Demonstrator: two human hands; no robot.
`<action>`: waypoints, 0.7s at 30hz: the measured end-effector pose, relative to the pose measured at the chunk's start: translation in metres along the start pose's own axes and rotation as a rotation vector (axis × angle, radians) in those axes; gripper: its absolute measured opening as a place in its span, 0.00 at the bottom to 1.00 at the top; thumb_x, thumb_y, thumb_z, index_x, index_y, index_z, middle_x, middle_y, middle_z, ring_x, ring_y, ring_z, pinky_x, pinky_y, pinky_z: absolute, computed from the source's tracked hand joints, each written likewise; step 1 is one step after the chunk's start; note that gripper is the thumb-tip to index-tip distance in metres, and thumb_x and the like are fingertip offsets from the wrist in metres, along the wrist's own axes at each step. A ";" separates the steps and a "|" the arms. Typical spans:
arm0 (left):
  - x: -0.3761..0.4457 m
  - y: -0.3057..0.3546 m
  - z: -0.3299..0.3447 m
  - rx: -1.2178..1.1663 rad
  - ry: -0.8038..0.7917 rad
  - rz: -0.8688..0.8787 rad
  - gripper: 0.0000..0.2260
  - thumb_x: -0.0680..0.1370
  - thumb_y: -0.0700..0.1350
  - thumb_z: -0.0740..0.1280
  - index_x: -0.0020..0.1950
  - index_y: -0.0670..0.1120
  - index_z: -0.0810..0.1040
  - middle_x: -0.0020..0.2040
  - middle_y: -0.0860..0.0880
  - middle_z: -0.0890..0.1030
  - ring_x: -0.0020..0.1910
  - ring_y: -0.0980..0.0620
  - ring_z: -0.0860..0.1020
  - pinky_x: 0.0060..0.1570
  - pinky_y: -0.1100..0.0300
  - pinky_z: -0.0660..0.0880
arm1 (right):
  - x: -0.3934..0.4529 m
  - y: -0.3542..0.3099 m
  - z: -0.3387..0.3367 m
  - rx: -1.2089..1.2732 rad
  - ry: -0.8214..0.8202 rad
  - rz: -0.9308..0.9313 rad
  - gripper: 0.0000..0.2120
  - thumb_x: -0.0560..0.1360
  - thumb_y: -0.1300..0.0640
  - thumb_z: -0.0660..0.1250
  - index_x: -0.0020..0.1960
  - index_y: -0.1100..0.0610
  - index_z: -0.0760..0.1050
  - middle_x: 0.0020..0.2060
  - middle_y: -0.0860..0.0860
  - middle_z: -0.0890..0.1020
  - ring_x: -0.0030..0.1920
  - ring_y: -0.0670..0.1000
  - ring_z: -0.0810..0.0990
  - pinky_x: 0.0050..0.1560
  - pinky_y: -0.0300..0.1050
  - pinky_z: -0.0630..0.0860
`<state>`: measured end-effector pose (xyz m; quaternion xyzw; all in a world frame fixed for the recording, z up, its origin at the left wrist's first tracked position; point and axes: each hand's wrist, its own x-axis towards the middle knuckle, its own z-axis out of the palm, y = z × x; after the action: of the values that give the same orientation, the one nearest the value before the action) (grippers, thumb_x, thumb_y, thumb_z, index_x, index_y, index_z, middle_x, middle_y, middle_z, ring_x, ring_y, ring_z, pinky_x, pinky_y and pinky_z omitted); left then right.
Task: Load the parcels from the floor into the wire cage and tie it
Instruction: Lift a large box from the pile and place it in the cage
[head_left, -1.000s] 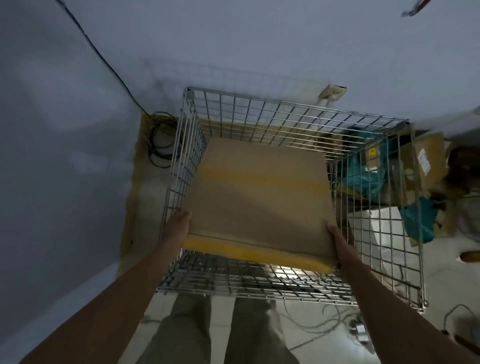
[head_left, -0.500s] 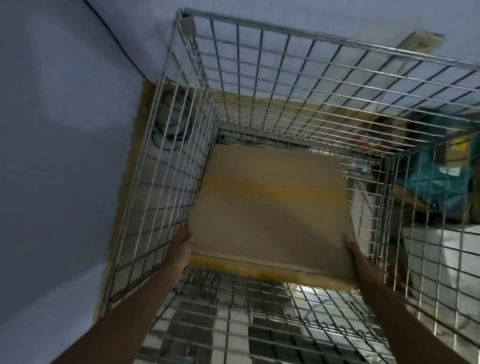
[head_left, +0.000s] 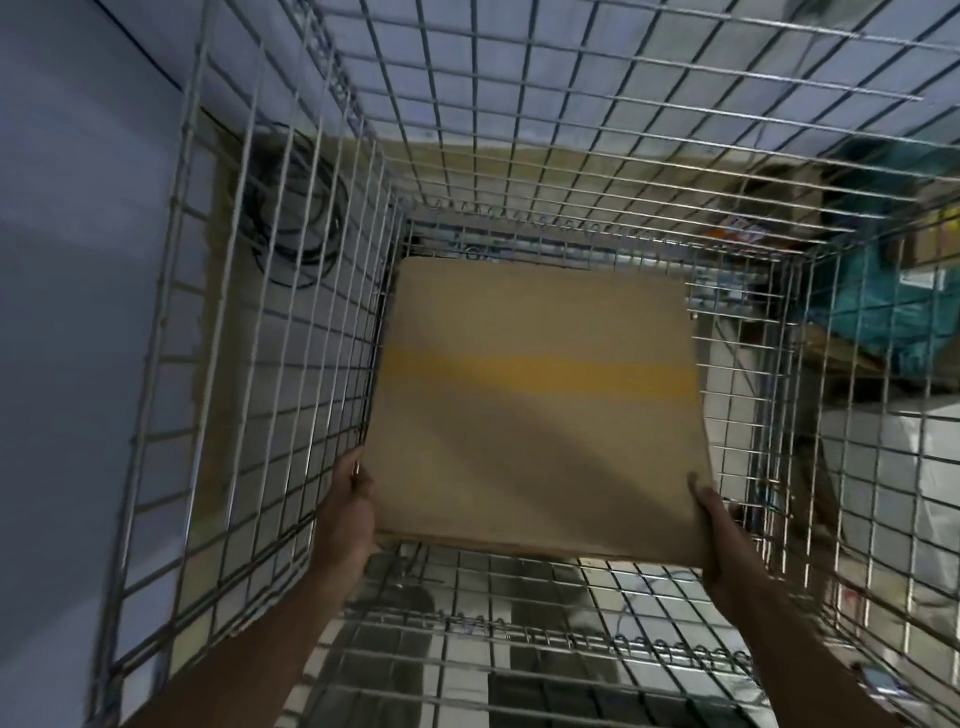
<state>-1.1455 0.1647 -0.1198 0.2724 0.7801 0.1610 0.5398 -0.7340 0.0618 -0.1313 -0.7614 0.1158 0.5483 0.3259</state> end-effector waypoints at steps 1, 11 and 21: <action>0.000 0.004 0.001 -0.012 -0.006 0.006 0.16 0.88 0.41 0.55 0.75 0.51 0.70 0.64 0.53 0.76 0.61 0.50 0.77 0.63 0.51 0.73 | 0.000 -0.002 0.000 0.015 -0.018 0.006 0.28 0.72 0.42 0.75 0.66 0.55 0.79 0.60 0.53 0.84 0.63 0.56 0.81 0.65 0.56 0.76; 0.042 0.039 0.012 -0.049 -0.064 0.046 0.20 0.87 0.40 0.53 0.78 0.53 0.67 0.70 0.52 0.73 0.66 0.49 0.73 0.62 0.52 0.70 | 0.017 -0.054 0.029 0.001 -0.170 0.031 0.25 0.75 0.39 0.70 0.67 0.52 0.78 0.59 0.54 0.84 0.56 0.56 0.83 0.46 0.52 0.83; 0.104 0.045 0.019 -0.012 0.020 0.146 0.21 0.88 0.40 0.52 0.81 0.54 0.63 0.70 0.56 0.70 0.63 0.56 0.73 0.56 0.68 0.70 | 0.058 -0.054 0.062 0.008 -0.326 0.090 0.09 0.81 0.44 0.65 0.57 0.45 0.79 0.55 0.48 0.84 0.51 0.51 0.85 0.45 0.53 0.84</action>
<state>-1.1448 0.2619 -0.1806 0.3236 0.7627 0.2073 0.5203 -0.7312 0.1520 -0.1755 -0.6553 0.0975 0.6780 0.3184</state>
